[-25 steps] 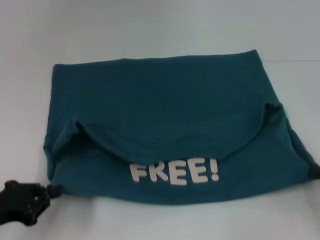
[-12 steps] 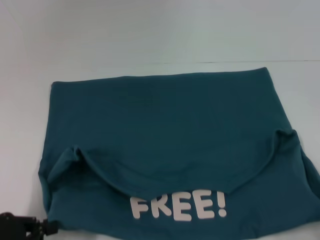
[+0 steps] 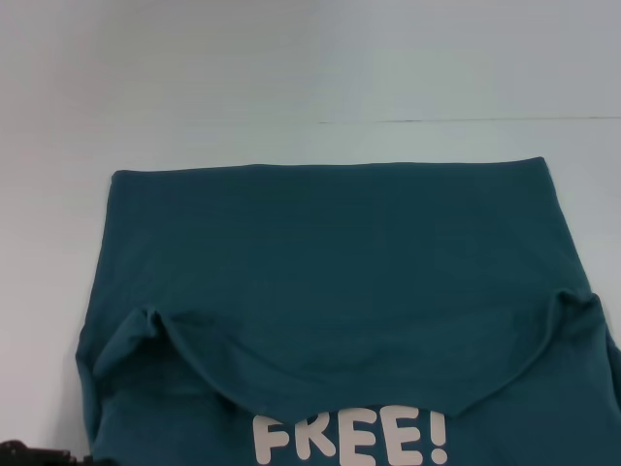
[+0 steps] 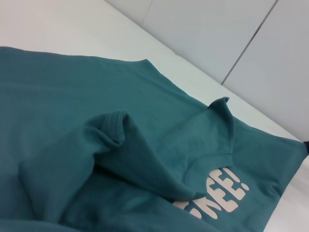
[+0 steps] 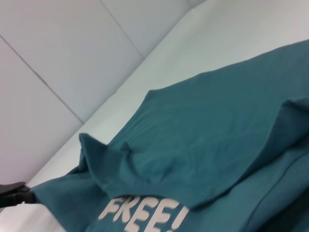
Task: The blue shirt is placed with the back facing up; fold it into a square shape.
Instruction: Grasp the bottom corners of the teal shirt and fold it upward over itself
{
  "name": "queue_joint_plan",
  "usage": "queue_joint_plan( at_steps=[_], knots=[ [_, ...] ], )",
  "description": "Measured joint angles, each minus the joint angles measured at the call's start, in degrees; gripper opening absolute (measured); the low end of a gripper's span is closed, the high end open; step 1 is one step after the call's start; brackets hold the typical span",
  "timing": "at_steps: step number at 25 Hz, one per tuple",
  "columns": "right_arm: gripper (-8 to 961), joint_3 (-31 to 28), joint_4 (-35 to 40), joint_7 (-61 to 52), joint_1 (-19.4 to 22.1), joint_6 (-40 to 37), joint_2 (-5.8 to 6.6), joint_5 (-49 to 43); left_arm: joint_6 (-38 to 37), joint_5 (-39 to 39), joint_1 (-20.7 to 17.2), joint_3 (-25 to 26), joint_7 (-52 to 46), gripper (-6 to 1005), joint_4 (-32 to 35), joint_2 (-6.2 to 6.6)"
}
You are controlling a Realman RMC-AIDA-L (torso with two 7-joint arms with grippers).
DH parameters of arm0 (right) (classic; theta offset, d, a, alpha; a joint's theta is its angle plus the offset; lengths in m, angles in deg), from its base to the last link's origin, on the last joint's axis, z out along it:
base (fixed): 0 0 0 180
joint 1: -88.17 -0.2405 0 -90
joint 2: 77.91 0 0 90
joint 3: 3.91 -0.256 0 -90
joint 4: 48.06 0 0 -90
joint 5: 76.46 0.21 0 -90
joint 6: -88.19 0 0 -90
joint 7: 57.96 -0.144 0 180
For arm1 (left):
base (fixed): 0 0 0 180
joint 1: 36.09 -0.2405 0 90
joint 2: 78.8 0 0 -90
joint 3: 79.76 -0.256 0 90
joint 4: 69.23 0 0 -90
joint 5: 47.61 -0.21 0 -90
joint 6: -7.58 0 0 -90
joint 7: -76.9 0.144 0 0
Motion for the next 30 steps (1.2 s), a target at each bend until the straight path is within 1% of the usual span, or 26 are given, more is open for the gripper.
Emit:
queue_joint_plan(
  at_steps=[2,5,9,13,17,20,25,30],
  knots=[
    [4,-1.01,-0.13,0.17,-0.55,0.28,0.0,-0.08,-0.14,0.04,0.46,0.25,-0.03,1,0.01,0.14],
    [4,-3.33,-0.25,-0.23,-2.57,1.17,-0.06,-0.09,0.04,0.66,2.32,0.92,-0.41,1,-0.14,0.55],
    [4,-7.19,-0.23,-1.34,-6.63,2.87,-0.05,-0.05,0.88,1.68,6.62,3.44,-1.45,1,-0.48,1.33],
    [4,-9.05,-0.45,-3.14,-11.3,6.56,0.17,0.09,4.38,2.89,11.83,4.88,-2.67,0,-1.13,2.1],
    [5,-9.7,-0.97,-4.15,-16.33,10.67,0.26,0.12,10.43,3.05,16.98,4.56,-5.07,0,-3.3,2.87],
    [5,-10.13,-1.14,-6.22,-19.62,15.13,0.29,0.18,16.22,3.09,20.48,4.38,-6.15,1,-4.72,3.03],
    [5,-9.93,-2.14,-8.76,-24.37,23.89,0.0,0.93,27.27,3.54,24.79,4.35,-6.91,1,-8.04,3.05],
    [6,-9.42,-4.88,-8.79,-29.45,33.56,-0.16,1.68,40.97,3.65,28.16,3.35,-6.82,0,-12.57,2.58]
  ],
)
